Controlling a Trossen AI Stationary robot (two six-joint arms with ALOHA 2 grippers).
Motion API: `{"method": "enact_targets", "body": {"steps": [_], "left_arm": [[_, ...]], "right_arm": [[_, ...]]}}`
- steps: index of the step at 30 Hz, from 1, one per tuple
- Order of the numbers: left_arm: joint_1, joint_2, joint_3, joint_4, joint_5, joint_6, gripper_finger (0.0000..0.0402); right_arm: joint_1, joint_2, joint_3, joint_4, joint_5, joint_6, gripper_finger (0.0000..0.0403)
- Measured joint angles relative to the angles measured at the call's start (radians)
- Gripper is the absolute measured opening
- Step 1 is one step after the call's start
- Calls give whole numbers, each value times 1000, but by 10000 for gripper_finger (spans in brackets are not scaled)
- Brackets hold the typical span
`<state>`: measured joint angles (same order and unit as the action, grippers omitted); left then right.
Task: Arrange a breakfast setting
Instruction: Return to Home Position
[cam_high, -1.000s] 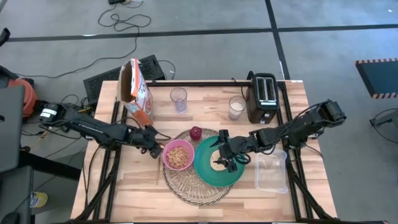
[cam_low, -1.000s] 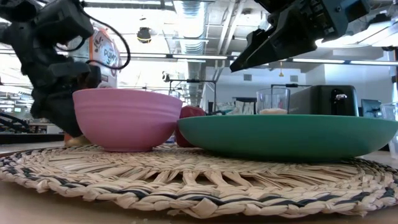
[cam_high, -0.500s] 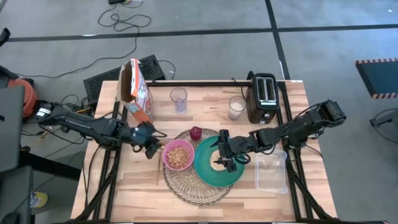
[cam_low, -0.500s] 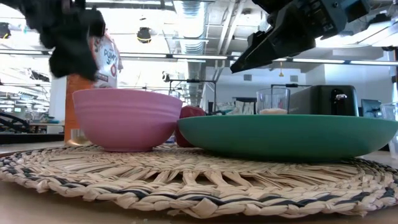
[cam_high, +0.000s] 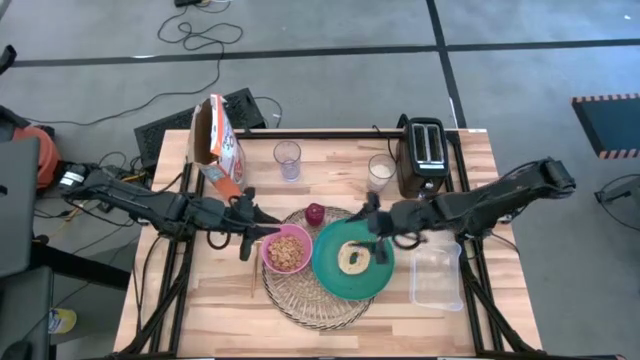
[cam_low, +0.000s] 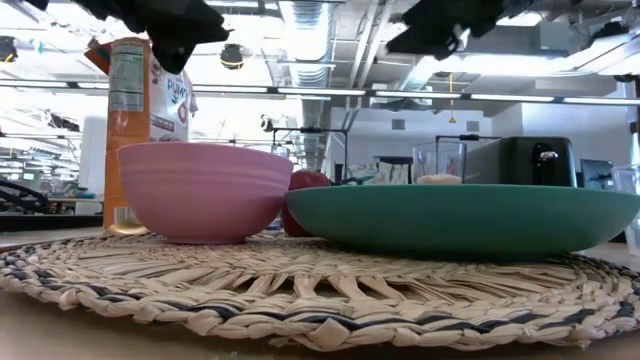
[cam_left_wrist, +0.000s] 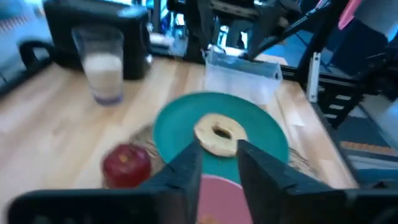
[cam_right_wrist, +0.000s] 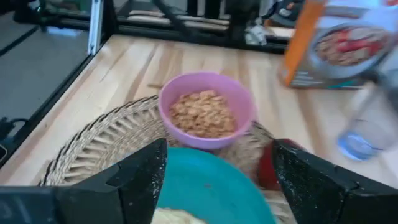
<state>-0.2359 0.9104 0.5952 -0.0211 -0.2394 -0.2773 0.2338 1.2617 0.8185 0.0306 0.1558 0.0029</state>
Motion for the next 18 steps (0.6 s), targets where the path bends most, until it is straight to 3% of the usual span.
{"method": "enact_targets", "body": {"steps": [5,13,18], "left_arm": [[4,1,-49,129,-32,164,12],[6,-105,-218,338,-67,226,2],[23,-208,-279,330,-89,229,2]], "right_arm": [[-28,-174,-15,-133,0,12,266],[-58,-521,-202,-169,0,65,135],[-105,-729,-303,-200,-28,80,66]]}}
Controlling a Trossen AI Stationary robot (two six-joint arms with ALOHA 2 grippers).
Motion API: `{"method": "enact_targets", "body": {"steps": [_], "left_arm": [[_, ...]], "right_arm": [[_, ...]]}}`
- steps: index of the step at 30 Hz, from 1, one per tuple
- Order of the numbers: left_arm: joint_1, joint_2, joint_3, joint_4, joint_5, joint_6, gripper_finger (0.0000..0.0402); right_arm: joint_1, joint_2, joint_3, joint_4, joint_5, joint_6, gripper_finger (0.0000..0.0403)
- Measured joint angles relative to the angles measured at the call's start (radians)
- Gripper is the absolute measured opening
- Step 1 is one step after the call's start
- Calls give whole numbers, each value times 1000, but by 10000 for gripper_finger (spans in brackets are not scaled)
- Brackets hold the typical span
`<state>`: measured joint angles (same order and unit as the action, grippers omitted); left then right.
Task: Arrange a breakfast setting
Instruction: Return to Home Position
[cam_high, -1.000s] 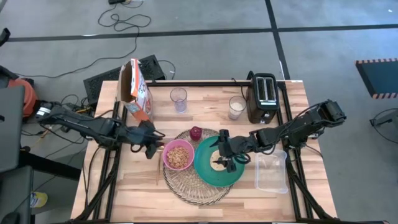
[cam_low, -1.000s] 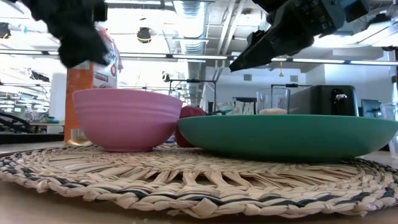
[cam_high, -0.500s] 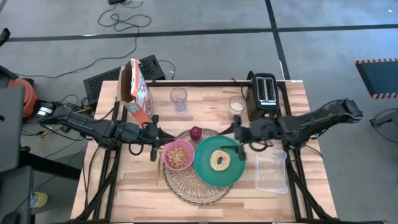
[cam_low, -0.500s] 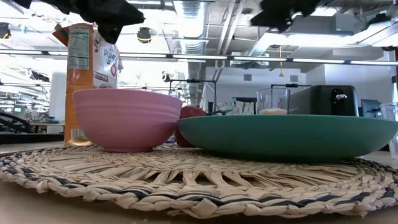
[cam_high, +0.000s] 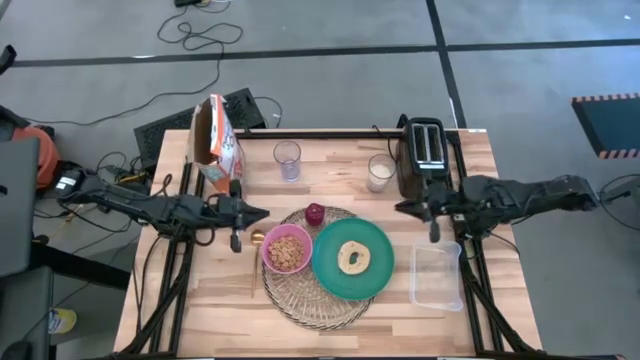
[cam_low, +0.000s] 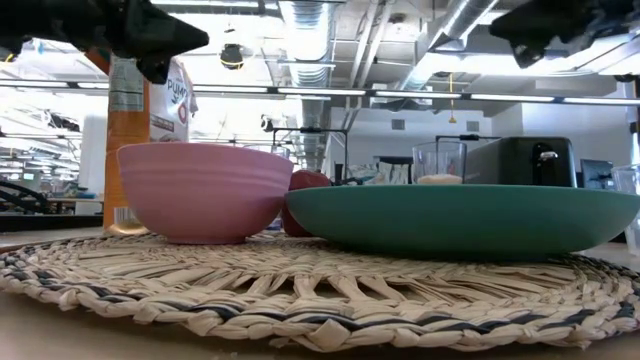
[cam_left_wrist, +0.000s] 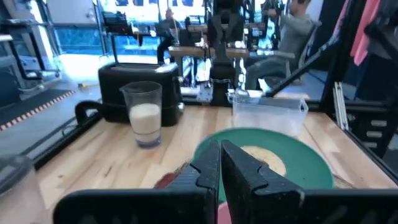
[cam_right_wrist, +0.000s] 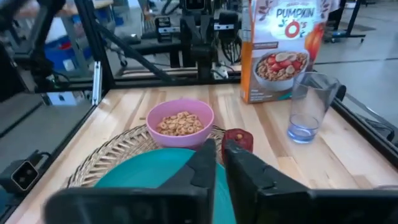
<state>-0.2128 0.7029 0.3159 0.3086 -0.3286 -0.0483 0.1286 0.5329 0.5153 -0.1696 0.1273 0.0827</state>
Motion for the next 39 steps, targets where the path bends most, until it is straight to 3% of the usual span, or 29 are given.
{"method": "enact_targets", "body": {"steps": [7,17,24,32,39], "left_arm": [[11,-124,-71,-4,-1,-8,0],[11,-261,-176,-4,-26,-43,0],[11,-339,-249,-3,-31,-78,0],[11,-435,-305,-51,-88,-102,0],[10,-555,-305,-143,-41,-89,0]], "right_arm": [[-49,-229,-88,-70,-25,50,25],[-53,-499,-202,-132,-24,101,41],[-53,-526,-219,-75,-5,104,26],[-53,-521,-419,205,7,85,36],[-52,-520,-507,227,38,162,29]]}}
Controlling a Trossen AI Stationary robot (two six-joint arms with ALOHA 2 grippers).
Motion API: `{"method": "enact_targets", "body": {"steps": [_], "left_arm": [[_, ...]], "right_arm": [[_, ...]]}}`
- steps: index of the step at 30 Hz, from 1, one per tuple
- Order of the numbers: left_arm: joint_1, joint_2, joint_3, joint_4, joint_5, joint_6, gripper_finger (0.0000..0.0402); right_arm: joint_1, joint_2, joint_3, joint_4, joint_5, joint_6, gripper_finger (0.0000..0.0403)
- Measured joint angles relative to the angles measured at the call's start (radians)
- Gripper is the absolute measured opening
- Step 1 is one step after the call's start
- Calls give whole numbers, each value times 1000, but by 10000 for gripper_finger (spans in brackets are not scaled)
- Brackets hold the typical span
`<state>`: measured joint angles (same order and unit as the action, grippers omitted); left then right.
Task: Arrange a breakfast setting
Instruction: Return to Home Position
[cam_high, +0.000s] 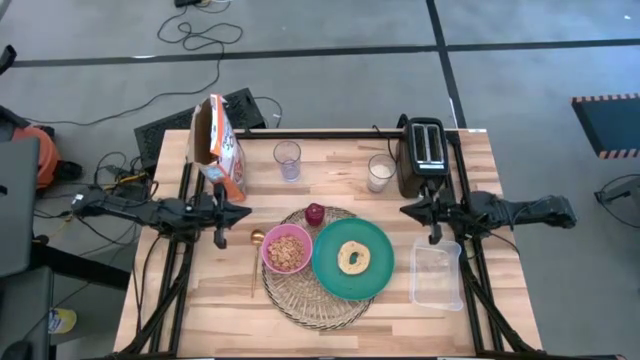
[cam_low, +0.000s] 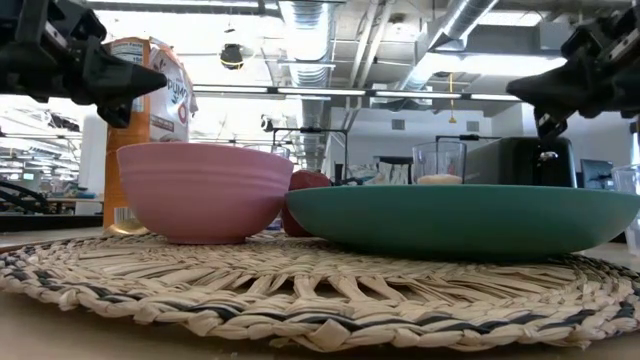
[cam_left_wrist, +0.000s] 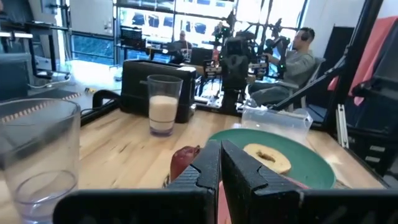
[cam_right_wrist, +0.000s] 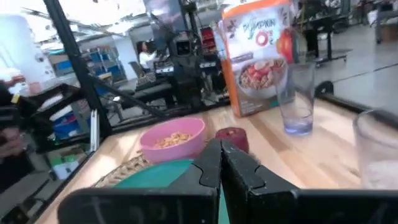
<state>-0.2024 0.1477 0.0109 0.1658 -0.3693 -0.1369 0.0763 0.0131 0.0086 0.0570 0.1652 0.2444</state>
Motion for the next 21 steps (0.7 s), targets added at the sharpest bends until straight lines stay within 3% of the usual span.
{"method": "enact_targets", "body": {"steps": [6,15,21], "left_arm": [[0,-147,0,-96,46,38,0],[0,-142,1,-113,98,107,0],[0,-135,2,-112,95,46,0]], "right_arm": [[17,11,0,0,-22,-15,39],[15,15,-1,-12,-13,25,44],[15,12,-1,-12,-12,25,44]]}}
